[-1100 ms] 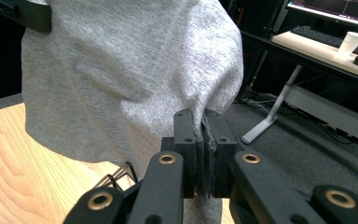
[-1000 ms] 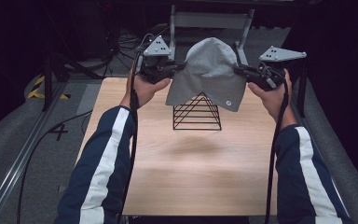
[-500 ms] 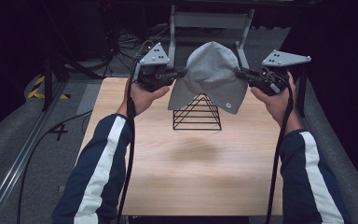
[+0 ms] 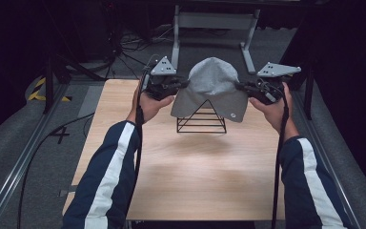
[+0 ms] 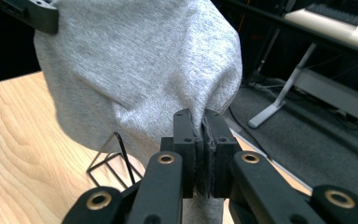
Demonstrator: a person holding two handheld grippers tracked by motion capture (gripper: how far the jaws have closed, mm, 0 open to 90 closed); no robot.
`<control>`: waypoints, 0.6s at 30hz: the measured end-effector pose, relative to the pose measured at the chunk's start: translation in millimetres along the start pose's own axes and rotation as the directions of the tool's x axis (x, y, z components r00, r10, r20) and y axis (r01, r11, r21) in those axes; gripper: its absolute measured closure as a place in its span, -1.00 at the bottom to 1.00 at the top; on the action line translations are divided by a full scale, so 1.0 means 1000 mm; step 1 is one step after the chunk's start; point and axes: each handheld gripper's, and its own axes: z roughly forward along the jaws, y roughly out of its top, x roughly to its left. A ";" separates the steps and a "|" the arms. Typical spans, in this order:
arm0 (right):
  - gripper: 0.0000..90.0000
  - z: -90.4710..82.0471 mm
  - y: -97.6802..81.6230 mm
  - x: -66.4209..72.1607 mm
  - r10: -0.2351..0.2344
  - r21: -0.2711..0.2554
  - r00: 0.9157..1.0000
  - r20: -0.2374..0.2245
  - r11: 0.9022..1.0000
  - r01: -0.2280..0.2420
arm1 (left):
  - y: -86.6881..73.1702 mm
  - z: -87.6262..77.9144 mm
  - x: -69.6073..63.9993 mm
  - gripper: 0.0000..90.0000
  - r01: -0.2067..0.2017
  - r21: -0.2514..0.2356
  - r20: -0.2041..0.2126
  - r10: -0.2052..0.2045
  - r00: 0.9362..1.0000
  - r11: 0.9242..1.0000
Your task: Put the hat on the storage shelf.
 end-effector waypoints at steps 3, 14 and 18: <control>0.90 0.011 -0.010 0.000 0.014 0.022 1.000 -0.008 1.000 -0.013 | -0.011 0.007 0.002 0.94 0.025 0.015 -0.003 -0.025 1.000 1.000; 0.90 0.035 -0.036 0.006 0.040 0.081 0.999 -0.027 0.996 -0.038 | -0.038 0.019 0.002 0.94 0.040 0.064 -0.016 -0.039 0.999 0.997; 0.90 0.041 -0.044 0.009 0.045 0.095 0.998 -0.032 0.995 -0.042 | -0.045 0.022 0.001 0.94 0.043 0.084 -0.021 -0.042 0.999 0.996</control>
